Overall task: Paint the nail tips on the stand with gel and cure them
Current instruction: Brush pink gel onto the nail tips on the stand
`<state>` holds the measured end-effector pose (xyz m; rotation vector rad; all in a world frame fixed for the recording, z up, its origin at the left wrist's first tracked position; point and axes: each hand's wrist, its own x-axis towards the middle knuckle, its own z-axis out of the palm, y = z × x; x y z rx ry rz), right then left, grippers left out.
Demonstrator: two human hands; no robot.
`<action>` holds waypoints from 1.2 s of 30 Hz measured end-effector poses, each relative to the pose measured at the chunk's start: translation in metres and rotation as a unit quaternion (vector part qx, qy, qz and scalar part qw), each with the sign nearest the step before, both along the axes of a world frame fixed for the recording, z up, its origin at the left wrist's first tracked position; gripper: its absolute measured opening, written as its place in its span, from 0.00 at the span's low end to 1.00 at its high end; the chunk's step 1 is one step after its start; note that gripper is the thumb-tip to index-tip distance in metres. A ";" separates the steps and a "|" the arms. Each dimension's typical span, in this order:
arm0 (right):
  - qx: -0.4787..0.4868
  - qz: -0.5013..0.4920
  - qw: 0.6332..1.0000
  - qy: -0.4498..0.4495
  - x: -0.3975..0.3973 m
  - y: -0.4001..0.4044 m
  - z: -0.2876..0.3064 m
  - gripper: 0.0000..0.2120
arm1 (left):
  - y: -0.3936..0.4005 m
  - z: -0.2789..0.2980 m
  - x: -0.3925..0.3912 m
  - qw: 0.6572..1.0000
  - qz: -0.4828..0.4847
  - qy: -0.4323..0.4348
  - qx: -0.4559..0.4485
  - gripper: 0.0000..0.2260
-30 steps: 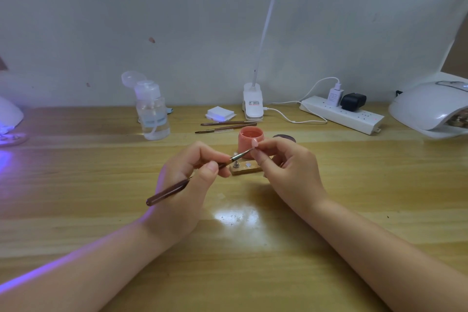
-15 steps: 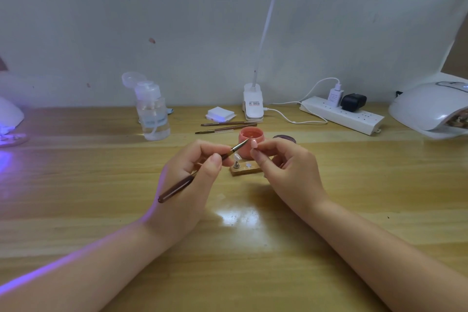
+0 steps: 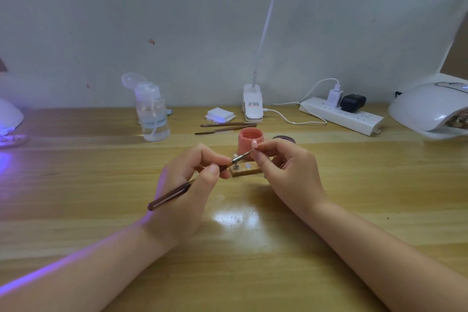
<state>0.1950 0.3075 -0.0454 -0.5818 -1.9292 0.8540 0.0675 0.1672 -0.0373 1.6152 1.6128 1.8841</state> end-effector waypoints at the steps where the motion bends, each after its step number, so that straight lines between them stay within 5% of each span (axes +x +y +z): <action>1: 0.000 0.001 1.000 0.001 0.000 0.000 0.000 0.01 | 0.000 0.000 0.000 1.000 0.003 -0.007 0.010 0.09; 11: 0.096 -0.045 0.994 0.024 0.001 -0.002 0.002 0.02 | 0.010 -0.002 -0.003 0.996 0.036 -0.075 0.009 0.10; 21: 0.092 -0.034 0.995 0.021 -0.003 -0.004 -0.001 0.02 | 0.031 -0.008 -0.014 0.987 0.010 -0.152 -0.049 0.10; 36: 0.045 -0.122 0.975 -0.181 -0.006 0.003 -0.004 0.03 | 0.037 -0.014 -0.010 0.979 -0.058 -0.189 -0.047 0.10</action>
